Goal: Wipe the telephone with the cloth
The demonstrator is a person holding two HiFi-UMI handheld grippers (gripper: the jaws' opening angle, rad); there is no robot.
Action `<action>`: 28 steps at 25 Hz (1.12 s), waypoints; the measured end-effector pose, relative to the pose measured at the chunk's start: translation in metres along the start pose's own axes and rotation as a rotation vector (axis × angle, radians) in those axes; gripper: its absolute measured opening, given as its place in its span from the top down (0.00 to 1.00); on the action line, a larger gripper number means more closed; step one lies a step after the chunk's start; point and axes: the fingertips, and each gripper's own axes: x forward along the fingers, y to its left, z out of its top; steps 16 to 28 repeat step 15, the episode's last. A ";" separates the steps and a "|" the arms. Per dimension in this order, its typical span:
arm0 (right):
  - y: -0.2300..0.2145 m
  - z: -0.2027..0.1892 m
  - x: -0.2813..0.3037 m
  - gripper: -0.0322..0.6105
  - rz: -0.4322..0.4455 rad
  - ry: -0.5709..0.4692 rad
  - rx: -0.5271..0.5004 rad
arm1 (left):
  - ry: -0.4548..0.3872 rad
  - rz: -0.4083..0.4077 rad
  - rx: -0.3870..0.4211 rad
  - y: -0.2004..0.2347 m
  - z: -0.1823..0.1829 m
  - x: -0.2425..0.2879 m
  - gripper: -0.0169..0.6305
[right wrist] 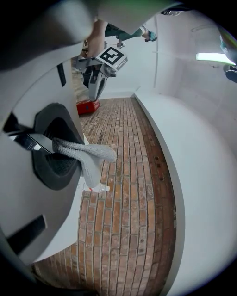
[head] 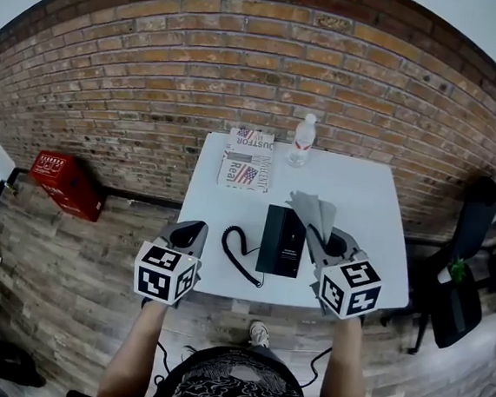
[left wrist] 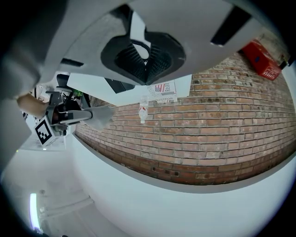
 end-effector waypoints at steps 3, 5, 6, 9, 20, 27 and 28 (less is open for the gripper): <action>-0.001 0.000 0.001 0.93 0.004 -0.001 0.004 | 0.002 0.001 -0.002 0.000 0.001 0.002 0.96; -0.001 0.000 0.002 0.93 0.006 -0.002 0.003 | 0.001 0.002 -0.006 0.000 0.002 0.003 0.96; -0.001 0.000 0.003 0.93 0.007 -0.001 0.001 | 0.000 0.004 -0.007 0.001 0.002 0.003 0.96; -0.001 0.000 0.004 0.93 0.004 0.000 -0.004 | 0.003 0.008 -0.009 0.003 0.002 0.003 0.96; -0.001 -0.001 0.005 0.93 0.008 0.003 0.002 | 0.013 0.006 -0.010 0.003 0.002 0.004 0.96; -0.001 -0.001 0.005 0.93 0.008 0.003 0.002 | 0.013 0.006 -0.010 0.003 0.002 0.004 0.96; -0.001 -0.001 0.005 0.93 0.008 0.003 0.002 | 0.013 0.006 -0.010 0.003 0.002 0.004 0.96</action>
